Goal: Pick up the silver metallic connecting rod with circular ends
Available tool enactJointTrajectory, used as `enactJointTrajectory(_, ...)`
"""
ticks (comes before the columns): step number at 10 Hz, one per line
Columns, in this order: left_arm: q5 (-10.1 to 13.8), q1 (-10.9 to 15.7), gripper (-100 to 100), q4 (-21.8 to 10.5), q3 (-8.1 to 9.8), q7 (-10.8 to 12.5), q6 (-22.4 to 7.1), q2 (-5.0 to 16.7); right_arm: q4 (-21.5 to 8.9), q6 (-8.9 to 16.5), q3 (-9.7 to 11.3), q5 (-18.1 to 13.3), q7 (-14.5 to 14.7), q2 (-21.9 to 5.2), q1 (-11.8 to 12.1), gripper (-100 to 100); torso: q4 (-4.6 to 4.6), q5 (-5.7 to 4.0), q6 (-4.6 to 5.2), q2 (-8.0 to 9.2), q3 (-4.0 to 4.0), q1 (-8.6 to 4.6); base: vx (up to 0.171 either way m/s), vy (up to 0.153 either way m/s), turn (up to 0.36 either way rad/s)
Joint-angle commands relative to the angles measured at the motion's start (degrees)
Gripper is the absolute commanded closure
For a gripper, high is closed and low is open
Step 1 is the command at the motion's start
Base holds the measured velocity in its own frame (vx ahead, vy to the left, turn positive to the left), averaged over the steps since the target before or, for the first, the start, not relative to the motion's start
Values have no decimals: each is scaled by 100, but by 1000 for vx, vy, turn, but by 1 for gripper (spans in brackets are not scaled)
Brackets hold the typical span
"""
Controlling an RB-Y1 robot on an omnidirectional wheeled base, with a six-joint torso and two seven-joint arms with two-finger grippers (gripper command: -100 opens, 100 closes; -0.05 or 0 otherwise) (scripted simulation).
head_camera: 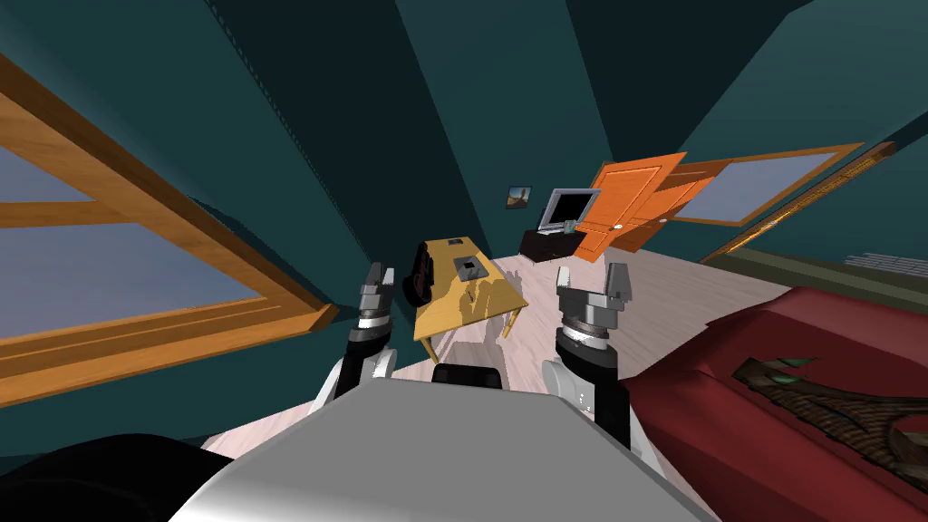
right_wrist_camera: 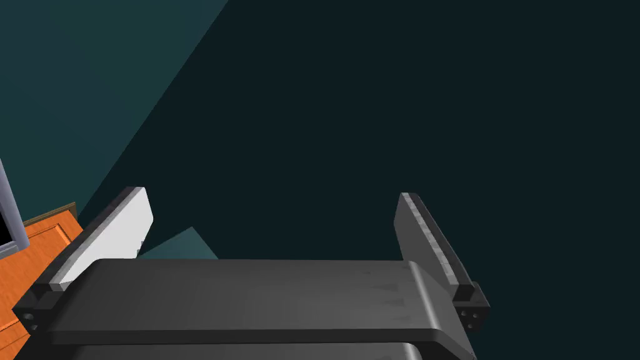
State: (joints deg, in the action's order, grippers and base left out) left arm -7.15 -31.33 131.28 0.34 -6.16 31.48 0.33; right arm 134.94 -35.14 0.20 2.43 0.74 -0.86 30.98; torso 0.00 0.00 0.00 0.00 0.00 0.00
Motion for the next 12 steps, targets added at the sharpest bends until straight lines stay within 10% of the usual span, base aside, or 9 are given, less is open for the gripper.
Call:
enactJointTrajectory(1,40,32,-100,-85,11,-10,-76,162,0,0,0,0,0,0,0,0,0,0,0,0,0,0,0,-5,-74)
enactJointTrajectory(12,799,601,-100,-1527,202,-197,-1465,1095,0,0,0,0,0,0,0,0,-1,-3,2,-2,-1,-12,3,-24,-192)
